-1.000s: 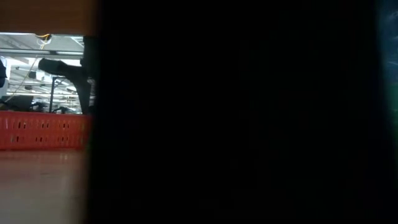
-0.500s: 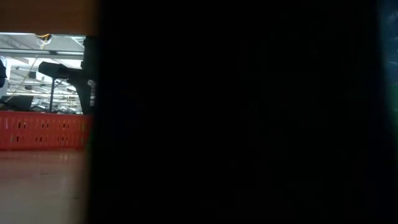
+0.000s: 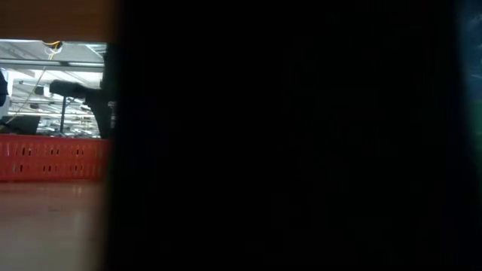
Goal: Stack baskets on shelf by color
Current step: Put the middle orange basket on the shelf
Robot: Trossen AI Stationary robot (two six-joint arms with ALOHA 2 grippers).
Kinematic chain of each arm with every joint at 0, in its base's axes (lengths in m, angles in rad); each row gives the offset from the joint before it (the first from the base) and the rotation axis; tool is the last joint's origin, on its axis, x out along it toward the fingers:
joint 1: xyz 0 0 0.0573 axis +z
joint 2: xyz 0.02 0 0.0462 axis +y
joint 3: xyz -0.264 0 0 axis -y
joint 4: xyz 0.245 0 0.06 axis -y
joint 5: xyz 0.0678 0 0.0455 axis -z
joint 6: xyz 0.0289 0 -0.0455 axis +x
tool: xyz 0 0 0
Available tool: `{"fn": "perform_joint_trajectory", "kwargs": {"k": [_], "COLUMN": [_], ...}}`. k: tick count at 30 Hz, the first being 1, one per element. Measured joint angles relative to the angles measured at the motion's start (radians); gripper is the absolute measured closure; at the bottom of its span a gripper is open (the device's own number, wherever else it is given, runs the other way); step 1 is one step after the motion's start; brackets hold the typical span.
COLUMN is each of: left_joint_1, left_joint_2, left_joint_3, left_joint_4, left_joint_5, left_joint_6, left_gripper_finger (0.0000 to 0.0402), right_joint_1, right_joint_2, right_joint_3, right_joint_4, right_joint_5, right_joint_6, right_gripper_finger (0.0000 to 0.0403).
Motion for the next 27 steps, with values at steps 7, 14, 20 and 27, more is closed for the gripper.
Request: {"fn": "perform_joint_trajectory", "kwargs": {"k": [7, 14, 20, 27], "left_joint_1": [0.005, 0.006, 0.012, 0.012], "left_joint_2": [0.022, 0.022, 0.022, 0.022], "left_joint_3": [0.0, 0.0, 0.0, 0.0], "left_joint_4": [0.01, 0.004, 0.0, -0.001], "left_joint_5": [0.007, 0.035, 0.045, 0.078], "left_joint_6": [0.116, 0.204, 0.24, 0.372], "left_gripper_finger": [0.0305, 0.0308, 0.036, 0.0398], "right_joint_1": [0.0, 0.0, 0.0, 0.0], "right_joint_2": [0.0, 0.0, 0.0, 0.0], "right_joint_3": [0.0, 0.0, 0.0, 0.0], "right_joint_4": [0.008, 0.011, 0.011, 0.011], "right_joint_5": [0.054, 0.102, 0.102, 0.103], "right_joint_6": [0.007, 0.006, 0.007, 0.003], "right_gripper_finger": [0.0391, 0.0391, 0.0391, 0.0391]}}
